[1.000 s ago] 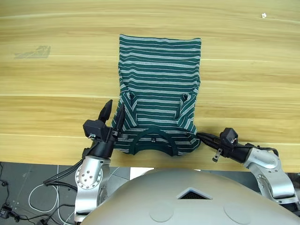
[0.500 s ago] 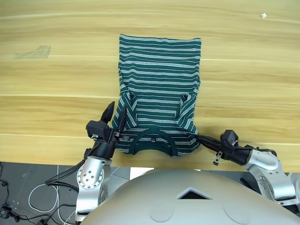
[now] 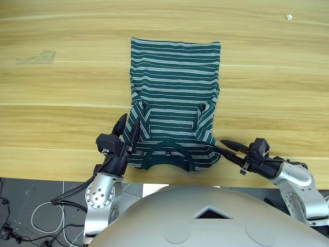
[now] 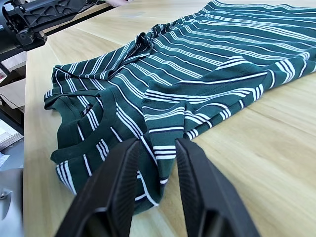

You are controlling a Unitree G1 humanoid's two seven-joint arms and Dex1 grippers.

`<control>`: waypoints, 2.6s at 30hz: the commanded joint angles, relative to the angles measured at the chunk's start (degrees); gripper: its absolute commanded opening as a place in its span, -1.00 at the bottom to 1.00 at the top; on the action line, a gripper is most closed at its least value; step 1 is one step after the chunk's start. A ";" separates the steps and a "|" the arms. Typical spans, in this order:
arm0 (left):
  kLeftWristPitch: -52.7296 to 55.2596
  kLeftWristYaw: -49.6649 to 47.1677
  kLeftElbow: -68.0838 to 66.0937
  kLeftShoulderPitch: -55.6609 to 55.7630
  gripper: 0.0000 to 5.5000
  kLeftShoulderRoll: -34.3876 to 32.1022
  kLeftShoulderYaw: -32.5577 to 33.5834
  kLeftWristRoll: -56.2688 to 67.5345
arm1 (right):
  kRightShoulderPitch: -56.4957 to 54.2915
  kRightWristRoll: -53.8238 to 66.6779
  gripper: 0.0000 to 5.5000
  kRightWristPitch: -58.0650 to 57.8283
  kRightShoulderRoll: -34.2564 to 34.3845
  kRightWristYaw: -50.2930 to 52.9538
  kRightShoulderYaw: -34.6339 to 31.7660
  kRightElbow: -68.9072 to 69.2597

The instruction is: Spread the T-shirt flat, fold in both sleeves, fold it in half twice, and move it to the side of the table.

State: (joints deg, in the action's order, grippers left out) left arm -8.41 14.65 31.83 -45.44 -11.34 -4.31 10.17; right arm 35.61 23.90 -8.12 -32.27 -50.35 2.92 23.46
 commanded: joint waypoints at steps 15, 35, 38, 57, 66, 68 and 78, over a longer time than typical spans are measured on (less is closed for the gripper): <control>0.90 -0.01 0.45 0.56 -0.37 -0.45 0.67 -0.29 | -1.10 -10.54 -0.52 4.78 -0.29 2.72 3.28 -5.19; 0.26 -0.31 -0.63 1.35 -0.37 0.29 0.39 -0.90 | -6.24 -7.18 -0.98 6.47 -4.14 1.68 -6.91 -7.60; 0.26 -0.30 -0.46 1.16 -0.37 0.29 0.31 -0.94 | -7.01 -8.32 -0.98 7.80 -6.53 1.04 -9.86 -7.53; 0.69 0.00 0.07 0.71 -0.37 0.36 -1.15 -1.12 | 0.46 -44.97 -0.98 18.20 -16.47 9.14 -1.42 -2.16; 0.14 -0.11 -0.34 0.72 -0.37 0.30 -1.24 -1.16 | 2.99 -29.66 -0.71 12.68 -14.64 3.99 -1.65 3.11; 0.14 -0.03 -0.33 0.75 -0.37 0.22 -1.16 -1.09 | 2.92 -28.78 -0.61 12.10 -14.48 4.01 -2.08 3.49; 0.12 1.32 0.91 0.65 -0.37 -1.56 0.55 -0.59 | 4.19 -24.18 0.01 10.69 -16.86 1.31 -7.90 6.35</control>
State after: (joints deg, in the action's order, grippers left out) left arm -8.35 15.39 31.86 -44.73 -11.76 -4.80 9.30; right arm 39.28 -2.32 3.34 -48.00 -47.78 -2.71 28.41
